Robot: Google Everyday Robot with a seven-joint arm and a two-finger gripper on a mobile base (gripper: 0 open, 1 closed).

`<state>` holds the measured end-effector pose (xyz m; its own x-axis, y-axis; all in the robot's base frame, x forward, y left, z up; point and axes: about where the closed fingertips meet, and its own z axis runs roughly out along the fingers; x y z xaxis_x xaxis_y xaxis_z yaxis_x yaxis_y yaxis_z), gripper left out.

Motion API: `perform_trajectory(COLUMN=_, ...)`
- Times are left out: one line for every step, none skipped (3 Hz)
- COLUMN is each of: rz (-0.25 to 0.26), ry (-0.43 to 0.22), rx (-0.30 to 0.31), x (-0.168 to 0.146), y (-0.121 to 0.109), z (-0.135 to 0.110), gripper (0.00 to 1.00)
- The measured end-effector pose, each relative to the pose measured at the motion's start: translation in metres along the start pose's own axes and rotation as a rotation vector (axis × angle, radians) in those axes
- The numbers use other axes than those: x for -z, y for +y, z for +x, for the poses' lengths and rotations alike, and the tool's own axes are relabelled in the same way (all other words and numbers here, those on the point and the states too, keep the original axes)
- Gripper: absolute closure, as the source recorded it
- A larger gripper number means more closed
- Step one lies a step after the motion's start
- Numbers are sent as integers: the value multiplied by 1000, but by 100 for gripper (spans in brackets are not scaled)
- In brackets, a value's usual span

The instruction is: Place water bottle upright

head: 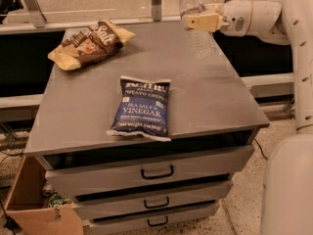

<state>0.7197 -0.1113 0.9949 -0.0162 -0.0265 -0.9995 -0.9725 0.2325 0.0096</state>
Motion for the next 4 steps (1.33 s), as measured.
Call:
perform_trajectory(rz=-9, ry=-76, rx=-8, x=6, y=7, z=16, gripper=100)
perform_trajectory(rz=-10, ry=-140, rx=4, x=13, y=12, z=28, gripper=100)
perform_trajectory(rz=-3, ry=-194, rx=16, x=22, y=16, z=38, gripper=100)
perform_trajectory(rz=6, ry=-246, rx=17, x=30, y=17, z=47, gripper=100)
